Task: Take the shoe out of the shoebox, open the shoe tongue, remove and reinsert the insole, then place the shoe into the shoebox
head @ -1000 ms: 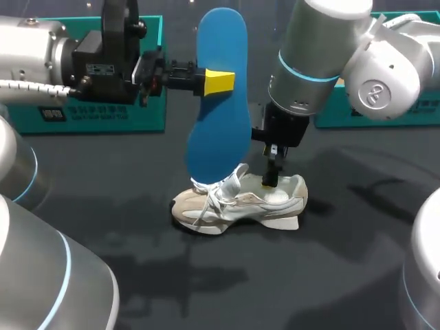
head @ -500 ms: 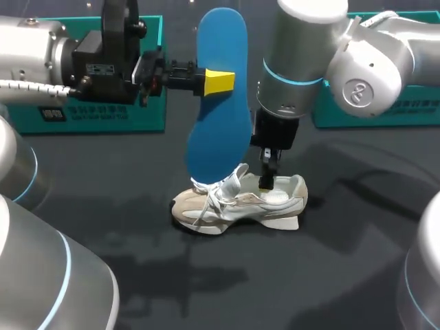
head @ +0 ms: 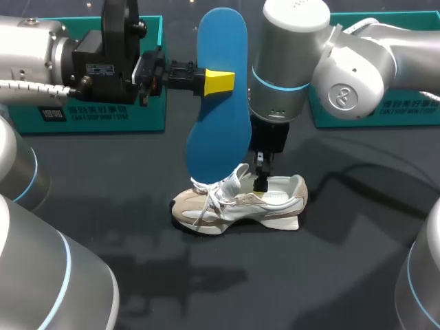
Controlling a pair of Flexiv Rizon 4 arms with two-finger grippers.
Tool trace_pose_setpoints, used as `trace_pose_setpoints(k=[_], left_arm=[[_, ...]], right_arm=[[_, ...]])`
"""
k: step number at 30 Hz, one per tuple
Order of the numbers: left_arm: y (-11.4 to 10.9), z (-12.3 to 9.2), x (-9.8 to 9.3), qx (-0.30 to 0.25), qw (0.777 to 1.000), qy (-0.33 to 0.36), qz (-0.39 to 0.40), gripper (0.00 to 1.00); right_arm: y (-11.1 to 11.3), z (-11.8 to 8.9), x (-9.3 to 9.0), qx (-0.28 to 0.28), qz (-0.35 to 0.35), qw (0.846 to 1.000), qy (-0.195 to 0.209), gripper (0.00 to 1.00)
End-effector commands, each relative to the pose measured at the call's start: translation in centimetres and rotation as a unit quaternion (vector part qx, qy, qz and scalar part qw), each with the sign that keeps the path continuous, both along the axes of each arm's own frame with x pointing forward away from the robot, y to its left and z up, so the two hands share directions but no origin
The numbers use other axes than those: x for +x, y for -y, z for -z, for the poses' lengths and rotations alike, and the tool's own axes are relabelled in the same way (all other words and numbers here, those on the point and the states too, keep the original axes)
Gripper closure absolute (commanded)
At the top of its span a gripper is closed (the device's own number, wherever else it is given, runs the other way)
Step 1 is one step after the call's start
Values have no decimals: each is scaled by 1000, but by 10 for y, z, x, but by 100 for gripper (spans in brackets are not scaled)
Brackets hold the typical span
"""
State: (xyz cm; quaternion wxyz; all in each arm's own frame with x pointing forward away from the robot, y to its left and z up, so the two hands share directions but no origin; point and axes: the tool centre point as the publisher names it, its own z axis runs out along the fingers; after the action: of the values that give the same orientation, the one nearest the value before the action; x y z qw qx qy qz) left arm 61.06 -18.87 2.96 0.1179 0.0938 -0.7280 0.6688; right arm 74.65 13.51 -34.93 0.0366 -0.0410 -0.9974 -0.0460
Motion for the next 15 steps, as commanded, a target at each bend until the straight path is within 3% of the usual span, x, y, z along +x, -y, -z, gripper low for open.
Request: trace_pose_setpoints(k=[1,7,9,11,15], left_arm=[[1,1,-1,-1,1000,0,-1,100],[1,1,-1,-1,1000,0,-1,100],[1,1,-1,-1,1000,0,-1,100],[1,1,-1,-1,1000,0,-1,100],[1,1,-1,-1,1000,0,-1,100]], right_arm=[[-6,13,5,-2,-7,1000,3,0],[-5,23,8,5,-12,1000,4,3],[-5,26,8,6,-12,1000,3,20],[-4,29,7,8,-11,1000,-1,48],[-3,33,5,12,-7,1000,-7,65]])
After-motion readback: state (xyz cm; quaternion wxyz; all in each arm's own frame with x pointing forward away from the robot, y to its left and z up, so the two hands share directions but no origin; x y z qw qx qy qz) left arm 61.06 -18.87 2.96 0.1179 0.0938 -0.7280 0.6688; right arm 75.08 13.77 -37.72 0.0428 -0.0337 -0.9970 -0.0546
